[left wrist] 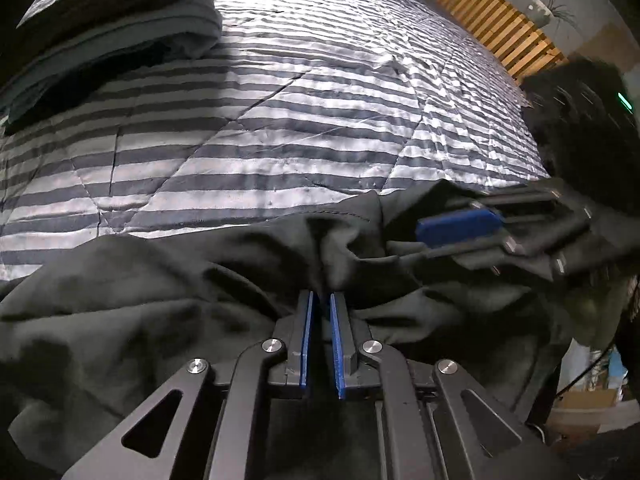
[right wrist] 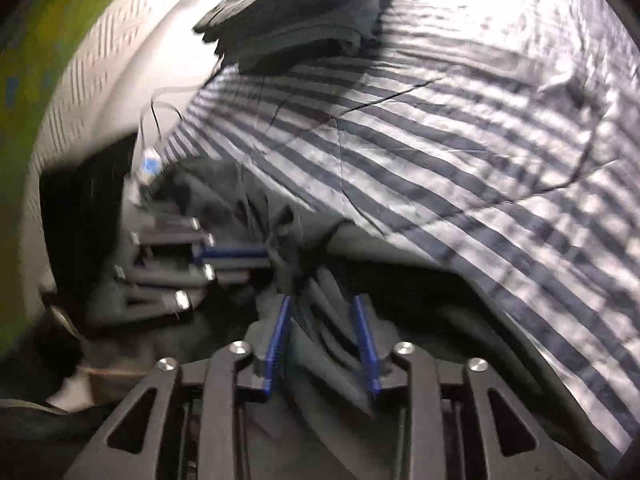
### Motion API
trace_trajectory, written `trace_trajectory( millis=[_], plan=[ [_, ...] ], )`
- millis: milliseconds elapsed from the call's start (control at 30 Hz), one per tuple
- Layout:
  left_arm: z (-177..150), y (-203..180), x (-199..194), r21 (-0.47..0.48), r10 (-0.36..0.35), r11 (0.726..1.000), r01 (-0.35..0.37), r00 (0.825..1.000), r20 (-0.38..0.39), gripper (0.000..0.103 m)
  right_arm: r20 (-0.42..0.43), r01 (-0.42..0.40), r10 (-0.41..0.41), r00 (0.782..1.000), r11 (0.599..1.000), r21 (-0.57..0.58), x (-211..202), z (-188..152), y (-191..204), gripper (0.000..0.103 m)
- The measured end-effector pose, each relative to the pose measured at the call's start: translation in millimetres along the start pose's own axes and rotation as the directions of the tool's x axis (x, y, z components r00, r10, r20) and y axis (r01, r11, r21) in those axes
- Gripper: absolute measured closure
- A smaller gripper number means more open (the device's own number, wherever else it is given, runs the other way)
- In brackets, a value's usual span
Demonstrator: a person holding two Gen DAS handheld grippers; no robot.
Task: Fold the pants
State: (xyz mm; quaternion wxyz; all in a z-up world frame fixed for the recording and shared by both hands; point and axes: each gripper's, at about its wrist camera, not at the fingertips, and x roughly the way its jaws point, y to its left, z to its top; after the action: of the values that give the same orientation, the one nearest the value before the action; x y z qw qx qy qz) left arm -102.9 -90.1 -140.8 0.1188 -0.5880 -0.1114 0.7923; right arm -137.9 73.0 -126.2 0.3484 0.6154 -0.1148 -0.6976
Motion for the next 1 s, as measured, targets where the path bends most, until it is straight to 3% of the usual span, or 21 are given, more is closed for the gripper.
trace_trajectory(
  millis=[167,267,333,433,500,600,633,667,767,833,933,1000],
  plan=[
    [0.0,-2.1,-0.3,0.022,0.002,1.0,-0.003,1.0,0.013,0.094,-0.028,-0.157,0.161,0.987,0.983,0.098,23.2,19.7,-10.4,0.064],
    [-10.7,8.8,-24.2,-0.002,-0.013,1.0,0.013,0.998,0.062,0.093,-0.044,-0.188,0.192,0.98,0.978,0.093,37.2,26.5,-2.8,0.064],
    [-24.9,21.6,-36.7,-0.01,0.016,1.0,-0.016,0.997,0.08,0.092,-0.031,-0.19,0.193,0.981,0.978,0.09,35.5,31.4,1.3,0.09],
    [-44.9,42.5,-30.1,-0.034,0.085,0.996,-0.084,0.996,0.028,0.092,0.037,-0.233,0.231,0.972,0.966,0.107,10.6,47.7,-3.2,0.091],
    [-52.3,46.8,-28.8,-0.042,0.068,0.997,-0.066,0.996,0.053,0.092,0.095,-0.278,0.265,0.96,0.945,0.172,-7.0,63.0,-18.2,0.091],
    [-53.6,44.1,-27.4,-0.027,0.081,0.996,-0.08,0.995,0.057,0.091,0.052,-0.229,0.223,0.973,0.962,0.15,-3.9,69.6,-17.9,0.09],
    [-54.2,43.9,-26.4,-0.027,0.082,0.996,-0.08,0.995,0.059,0.091,0.035,-0.19,0.187,0.982,0.972,0.14,-1.9,69.1,-16.9,0.09],
    [-54.9,43.9,-26.0,-0.023,0.08,0.997,-0.079,0.995,0.057,0.09,0.021,-0.098,0.096,0.995,0.987,0.127,0.6,70.0,-16.3,0.088],
    [-59.7,46.9,-27.5,-0.028,0.069,0.997,-0.067,0.996,0.06,0.09,0.039,-0.037,0.031,0.999,0.985,0.166,-5.4,68.0,-28.5,0.085],
    [-62.3,49.3,-27.9,-0.036,0.059,0.998,-0.057,0.996,0.06,0.09,0.083,0.055,-0.069,0.994,0.985,0.165,-20.5,62.5,-30.7,0.084],
    [-66.3,53.6,-33.7,-0.063,0.051,0.997,-0.046,0.996,0.073,0.089,0.123,-0.022,0.005,0.992,0.99,0.14,-37.1,46.6,-19.2,0.084],
    [-78.5,70.8,-55.7,-0.138,0.047,0.99,-0.028,0.99,0.134,0.089,0.115,-0.016,0.009,0.993,0.998,0.056,-41.9,22.8,1.9,0.084]
  ],
)
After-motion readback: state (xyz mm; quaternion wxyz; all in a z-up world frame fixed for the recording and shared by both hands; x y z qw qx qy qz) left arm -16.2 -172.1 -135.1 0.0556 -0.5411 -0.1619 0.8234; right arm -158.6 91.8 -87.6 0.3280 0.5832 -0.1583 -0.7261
